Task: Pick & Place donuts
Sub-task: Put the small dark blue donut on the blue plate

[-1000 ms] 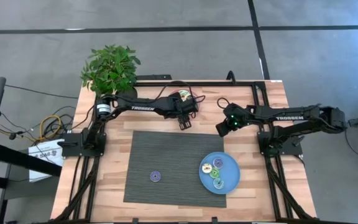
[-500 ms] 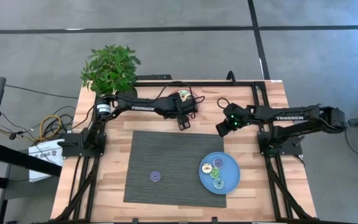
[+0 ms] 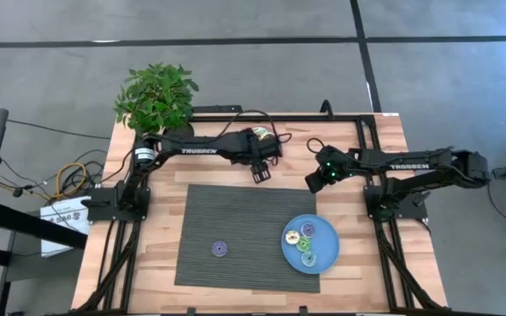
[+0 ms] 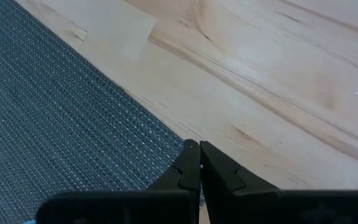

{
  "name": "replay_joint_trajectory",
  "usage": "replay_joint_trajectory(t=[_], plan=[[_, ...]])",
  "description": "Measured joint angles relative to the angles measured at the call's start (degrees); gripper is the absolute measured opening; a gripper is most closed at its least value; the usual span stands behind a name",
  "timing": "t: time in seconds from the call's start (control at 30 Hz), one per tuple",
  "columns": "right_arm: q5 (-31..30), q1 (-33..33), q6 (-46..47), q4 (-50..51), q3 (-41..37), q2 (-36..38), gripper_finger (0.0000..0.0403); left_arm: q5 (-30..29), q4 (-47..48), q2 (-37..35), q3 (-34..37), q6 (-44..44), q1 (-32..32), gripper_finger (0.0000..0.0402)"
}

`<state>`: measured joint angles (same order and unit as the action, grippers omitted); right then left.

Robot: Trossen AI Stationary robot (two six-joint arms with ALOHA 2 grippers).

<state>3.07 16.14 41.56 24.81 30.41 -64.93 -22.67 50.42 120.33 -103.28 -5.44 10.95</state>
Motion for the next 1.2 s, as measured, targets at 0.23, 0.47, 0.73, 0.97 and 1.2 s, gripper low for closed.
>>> replay_joint_trajectory(t=[0.23,0.47,0.73,0.97,1.2], plan=[[0.0,-0.7,-1.7,0.0,0.0,0.0,0.0001,8.7,1.1,-8.0,3.5,-8.0,3.7,0.0222],[0.0,-2.7,-4.8,0.0,0.0,0.0,0.0001,5.9,-2.3,-21.1,15.7,-16.5,0.9,0.0222],[0.1,-3.0,-7.2,0.0,0.0,0.0,0.0001,5.7,-13.1,-35.9,35.1,-32.4,-11.1,0.0222],[0.1,-3.0,-9.0,0.1,0.0,0.0,0.0001,0.1,-17.4,-37.9,38.4,-38.9,-26.3,0.0222],[0.2,-3.0,-9.2,0.2,0.0,0.0,0.0001,-2.7,-17.6,-37.8,38.4,-36.7,-33.3,0.0222]])
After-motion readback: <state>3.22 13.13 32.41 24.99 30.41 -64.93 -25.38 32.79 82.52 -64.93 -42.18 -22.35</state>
